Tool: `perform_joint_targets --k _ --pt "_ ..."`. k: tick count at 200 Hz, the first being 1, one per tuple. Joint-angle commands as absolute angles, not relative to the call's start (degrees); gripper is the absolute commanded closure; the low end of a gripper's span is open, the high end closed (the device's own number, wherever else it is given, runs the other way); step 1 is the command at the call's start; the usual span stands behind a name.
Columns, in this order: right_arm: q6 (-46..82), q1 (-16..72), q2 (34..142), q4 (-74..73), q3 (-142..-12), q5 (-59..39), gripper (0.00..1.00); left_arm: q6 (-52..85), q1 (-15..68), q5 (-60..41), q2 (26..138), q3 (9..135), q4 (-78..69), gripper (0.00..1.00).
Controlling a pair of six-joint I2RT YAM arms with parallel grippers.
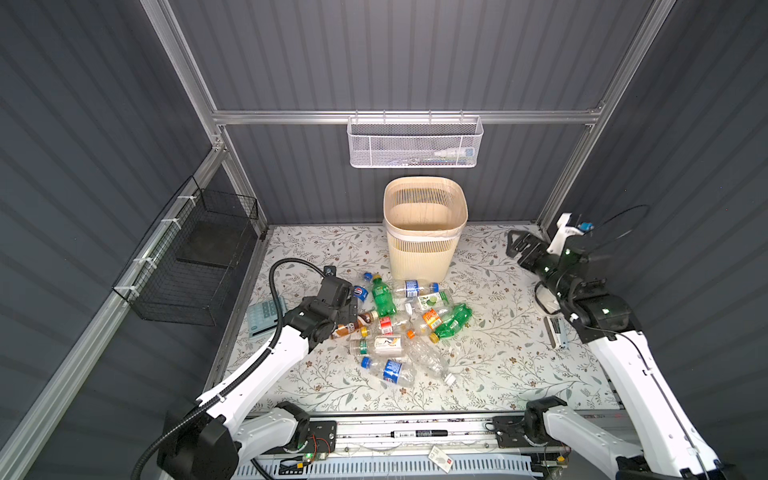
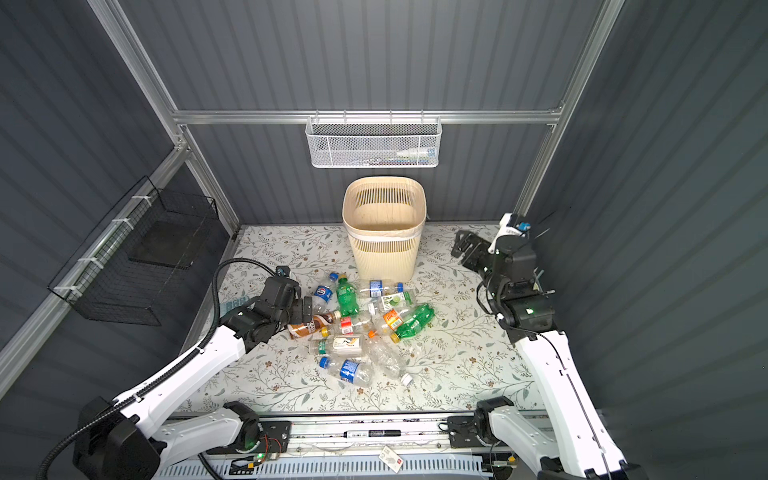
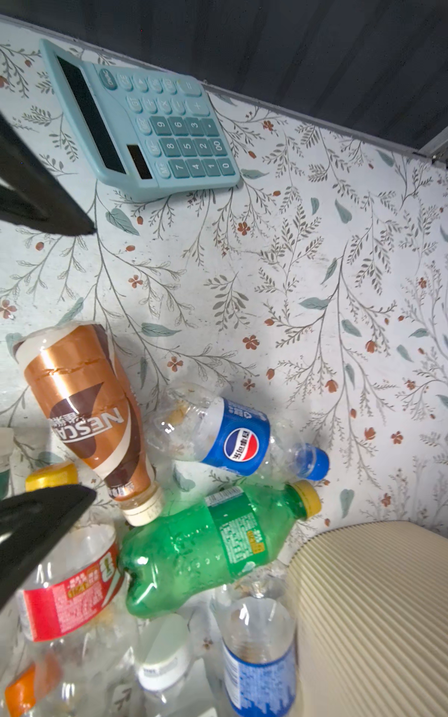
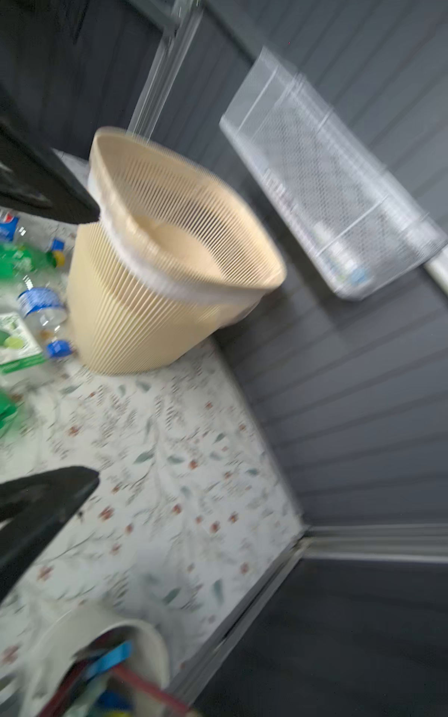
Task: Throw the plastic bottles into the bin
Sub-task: 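Lower the empty right gripper back toward the bottle pile, then reach the right gripper to the green bottle while the left nears the Pepsi bottle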
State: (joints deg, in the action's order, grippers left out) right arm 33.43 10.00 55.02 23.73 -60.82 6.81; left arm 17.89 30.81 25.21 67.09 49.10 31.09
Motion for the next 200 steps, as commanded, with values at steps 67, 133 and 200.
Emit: perform_joint_targets --k 67,133,200 --pt "42.88 16.13 45.12 28.66 -36.74 0.05 0.05 16.36 32.04 16.81 70.09 51.19 28.59 0.0" --pt "55.27 24.39 57.48 18.9 -32.42 -1.46 0.07 18.02 32.43 17.42 67.63 49.31 26.13 0.0" --pt "59.5 24.43 68.86 8.85 -31.88 -3.63 0.12 17.67 32.43 17.58 67.81 48.73 26.15 0.0"
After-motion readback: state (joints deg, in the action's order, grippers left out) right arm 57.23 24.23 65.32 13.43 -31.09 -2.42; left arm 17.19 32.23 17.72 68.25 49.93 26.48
